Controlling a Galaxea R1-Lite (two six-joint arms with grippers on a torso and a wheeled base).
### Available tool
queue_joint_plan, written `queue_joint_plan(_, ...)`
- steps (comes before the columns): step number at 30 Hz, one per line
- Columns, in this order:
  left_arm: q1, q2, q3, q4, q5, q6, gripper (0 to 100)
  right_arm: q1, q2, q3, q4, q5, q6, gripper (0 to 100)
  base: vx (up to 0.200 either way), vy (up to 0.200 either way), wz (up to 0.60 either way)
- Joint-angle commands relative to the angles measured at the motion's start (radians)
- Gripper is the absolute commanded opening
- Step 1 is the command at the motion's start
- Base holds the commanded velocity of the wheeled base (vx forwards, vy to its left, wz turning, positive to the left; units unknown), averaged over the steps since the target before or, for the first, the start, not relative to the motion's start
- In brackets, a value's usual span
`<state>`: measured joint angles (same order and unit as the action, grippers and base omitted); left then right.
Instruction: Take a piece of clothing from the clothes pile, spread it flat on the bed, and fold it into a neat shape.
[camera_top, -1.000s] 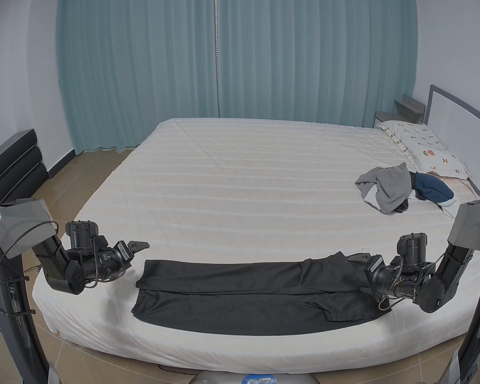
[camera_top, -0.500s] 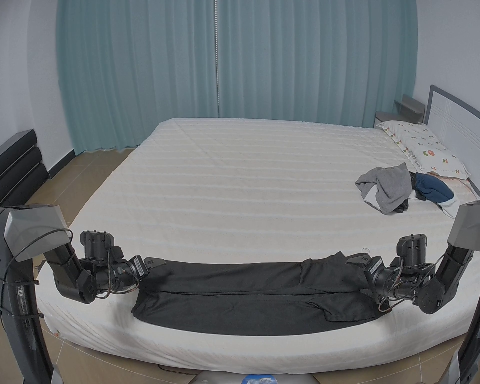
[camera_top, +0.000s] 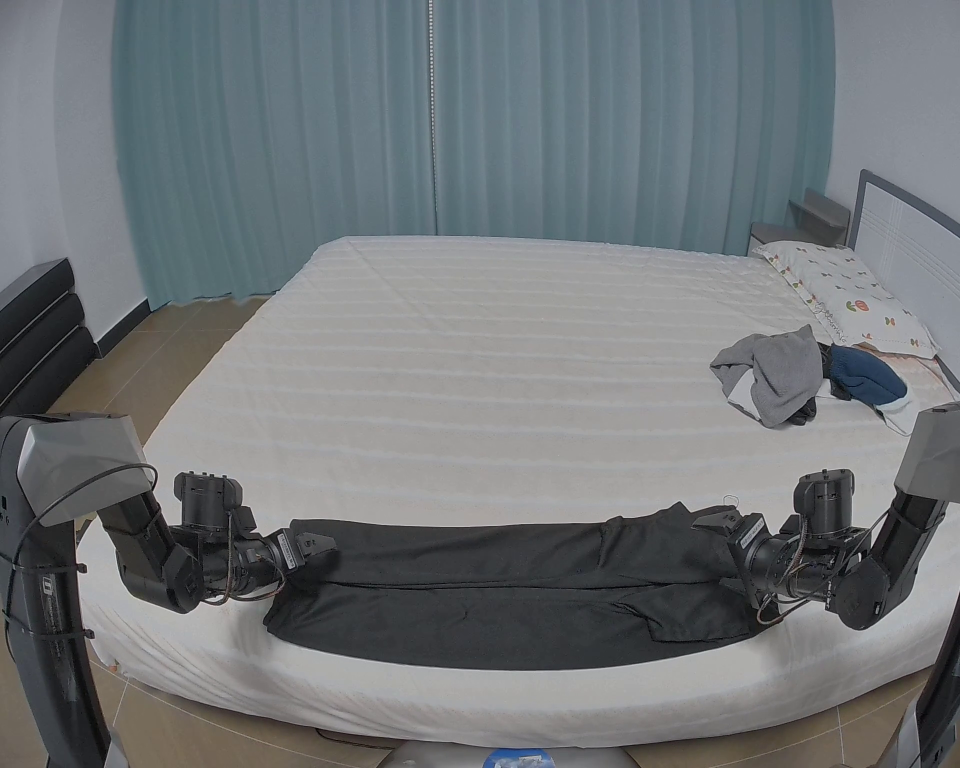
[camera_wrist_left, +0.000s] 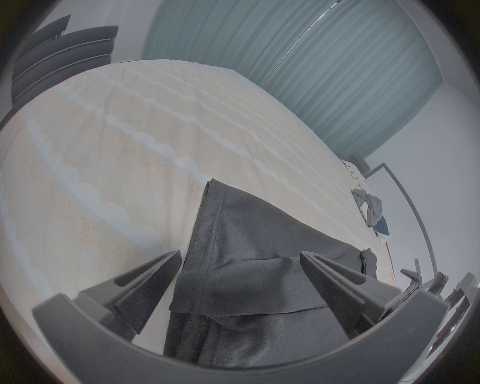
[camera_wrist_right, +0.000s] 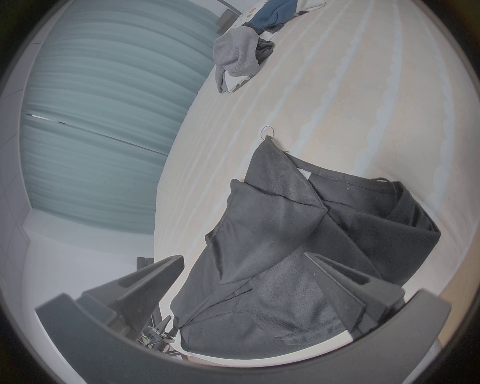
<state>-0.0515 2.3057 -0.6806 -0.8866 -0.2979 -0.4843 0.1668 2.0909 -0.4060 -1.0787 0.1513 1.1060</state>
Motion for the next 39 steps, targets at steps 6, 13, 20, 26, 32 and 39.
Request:
queue_joint_plan(6, -0.014, 0.011, 0.018, -0.005, 0.0, 0.013, 100, 0.003, 0.005, 0.013, -0.006, 0.005, 0.0, 100, 0.0, 0.0, 0.0)
queue_joint_plan(13, -0.014, 0.003, 0.023, -0.005, 0.003, 0.01, 0, 0.003, 0.003, 0.013, -0.006, 0.005, 0.0, 100, 0.0, 0.0, 0.0)
queue_joint_plan(20, -0.013, 0.001, 0.024, -0.048, 0.045, 0.001, 0, -0.02, -0.018, 0.012, -0.006, 0.005, -0.001, 100, 0.0, 0.0, 0.0)
queue_joint_plan(26, -0.013, 0.006, 0.024, -0.06, 0.045, 0.0, 0, -0.073, -0.051, 0.016, -0.003, 0.047, -0.003, 100, -0.1, 0.0, 0.0)
queue_joint_plan(32, -0.013, 0.006, 0.023, -0.061, 0.045, 0.0, 0, -0.078, -0.054, 0.018, -0.003, 0.048, -0.003, 100, -0.133, 0.0, 0.0)
queue_joint_plan(39, -0.013, -0.008, -0.008, -0.075, 0.043, -0.073, 0, -0.093, -0.052, 0.015, -0.004, 0.051, -0.003, 100, 0.0, 0.0, 0.0)
